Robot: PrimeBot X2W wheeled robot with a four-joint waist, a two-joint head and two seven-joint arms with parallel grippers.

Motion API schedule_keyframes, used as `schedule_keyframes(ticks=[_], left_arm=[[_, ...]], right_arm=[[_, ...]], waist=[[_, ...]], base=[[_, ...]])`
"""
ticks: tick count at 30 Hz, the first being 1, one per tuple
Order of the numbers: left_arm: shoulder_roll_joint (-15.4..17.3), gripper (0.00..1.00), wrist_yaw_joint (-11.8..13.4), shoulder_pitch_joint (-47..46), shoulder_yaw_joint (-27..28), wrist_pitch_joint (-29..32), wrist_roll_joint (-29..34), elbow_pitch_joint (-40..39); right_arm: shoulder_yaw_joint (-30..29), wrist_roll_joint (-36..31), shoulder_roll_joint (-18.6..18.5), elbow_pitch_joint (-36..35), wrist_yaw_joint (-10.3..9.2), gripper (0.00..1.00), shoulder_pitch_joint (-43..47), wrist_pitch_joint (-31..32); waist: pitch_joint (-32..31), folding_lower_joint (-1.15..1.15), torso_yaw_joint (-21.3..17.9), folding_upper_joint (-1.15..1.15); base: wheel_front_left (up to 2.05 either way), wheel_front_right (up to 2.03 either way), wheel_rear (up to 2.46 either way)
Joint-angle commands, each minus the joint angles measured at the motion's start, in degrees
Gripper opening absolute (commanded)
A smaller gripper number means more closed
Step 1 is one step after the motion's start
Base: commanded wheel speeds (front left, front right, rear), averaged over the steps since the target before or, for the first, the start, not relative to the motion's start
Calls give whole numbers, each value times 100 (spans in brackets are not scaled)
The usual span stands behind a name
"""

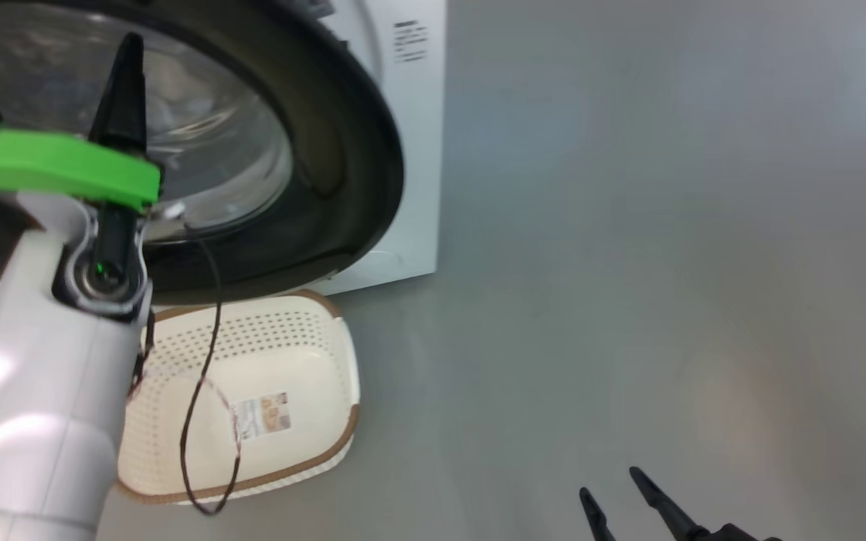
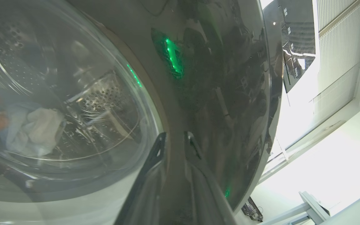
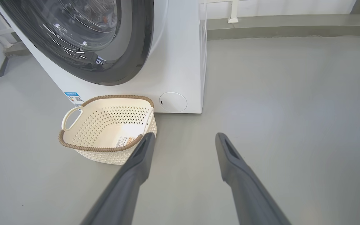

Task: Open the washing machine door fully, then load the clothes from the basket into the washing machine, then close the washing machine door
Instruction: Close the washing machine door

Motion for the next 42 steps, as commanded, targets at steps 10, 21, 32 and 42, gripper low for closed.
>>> schedule_keyframes(ticks=[10, 21, 32, 42], left_arm=[[847, 100, 99, 1725, 31, -1062, 1245, -1039], [548, 100, 265, 3903, 1199, -1085, 2851, -2447], [-70, 100, 236, 5262, 1967, -1086, 4223, -2855], [-442, 100, 113, 5874, 2215, -1086, 5008, -2869]], right_arm=[[-100, 34, -22, -159, 9, 100, -360, -28], [-161, -45, -22, -136, 9, 100, -759, -28], [-217, 32, -22, -57, 9, 100, -820, -28], [-425, 119, -22, -25, 9, 100, -703, -28]], waist=[[-26, 0, 818, 0], [-167, 0, 1072, 0], [-566, 0, 1024, 0], [-919, 0, 1009, 0]], base=[[0, 0, 0], [0, 0, 0], [0, 0, 0], [0, 0, 0]])
